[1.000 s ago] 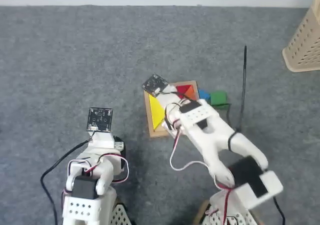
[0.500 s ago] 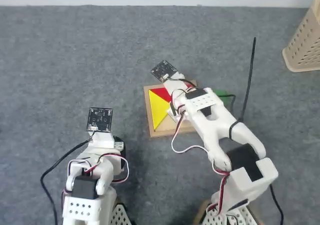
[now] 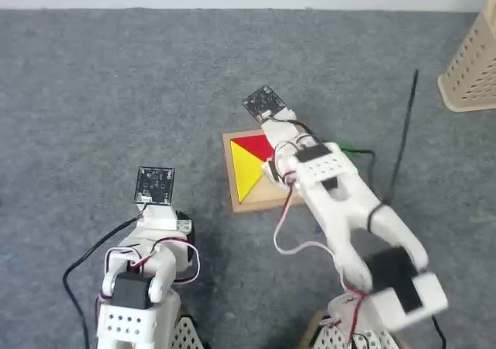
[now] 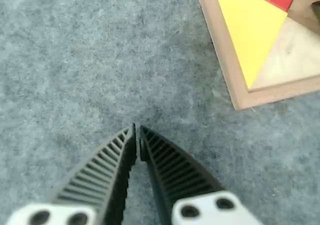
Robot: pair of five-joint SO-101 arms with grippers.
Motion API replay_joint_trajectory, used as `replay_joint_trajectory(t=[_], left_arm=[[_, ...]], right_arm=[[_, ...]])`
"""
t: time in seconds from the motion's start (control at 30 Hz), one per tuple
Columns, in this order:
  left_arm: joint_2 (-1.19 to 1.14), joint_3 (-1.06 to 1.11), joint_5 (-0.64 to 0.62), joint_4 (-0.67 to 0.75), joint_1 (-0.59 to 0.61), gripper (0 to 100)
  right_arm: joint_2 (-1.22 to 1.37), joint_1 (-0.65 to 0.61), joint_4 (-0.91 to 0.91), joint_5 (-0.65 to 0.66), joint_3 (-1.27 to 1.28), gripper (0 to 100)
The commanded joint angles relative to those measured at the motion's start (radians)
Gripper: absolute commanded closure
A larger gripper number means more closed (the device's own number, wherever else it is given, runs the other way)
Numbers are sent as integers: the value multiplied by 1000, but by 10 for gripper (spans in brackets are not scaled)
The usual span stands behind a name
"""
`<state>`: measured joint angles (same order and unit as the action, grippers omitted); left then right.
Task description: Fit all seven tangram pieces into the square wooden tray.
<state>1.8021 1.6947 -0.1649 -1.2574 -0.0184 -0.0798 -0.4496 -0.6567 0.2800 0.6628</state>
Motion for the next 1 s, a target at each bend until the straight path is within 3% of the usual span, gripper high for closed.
replay_joint_trajectory(t=[0.0, 0.3, 0.5, 0.97], left_arm=[[15, -8, 5, -5, 2, 987], [15, -8, 5, -5, 2, 987], [15, -8, 5, -5, 2, 987], [15, -8, 5, -5, 2, 987]], right_arm=[[-162, 30, 19, -11, 32, 989], [-182, 259, -79, -97, 5, 949], [-54, 265, -156, -94, -81, 822], [331, 289, -249, -94, -471, 760]])
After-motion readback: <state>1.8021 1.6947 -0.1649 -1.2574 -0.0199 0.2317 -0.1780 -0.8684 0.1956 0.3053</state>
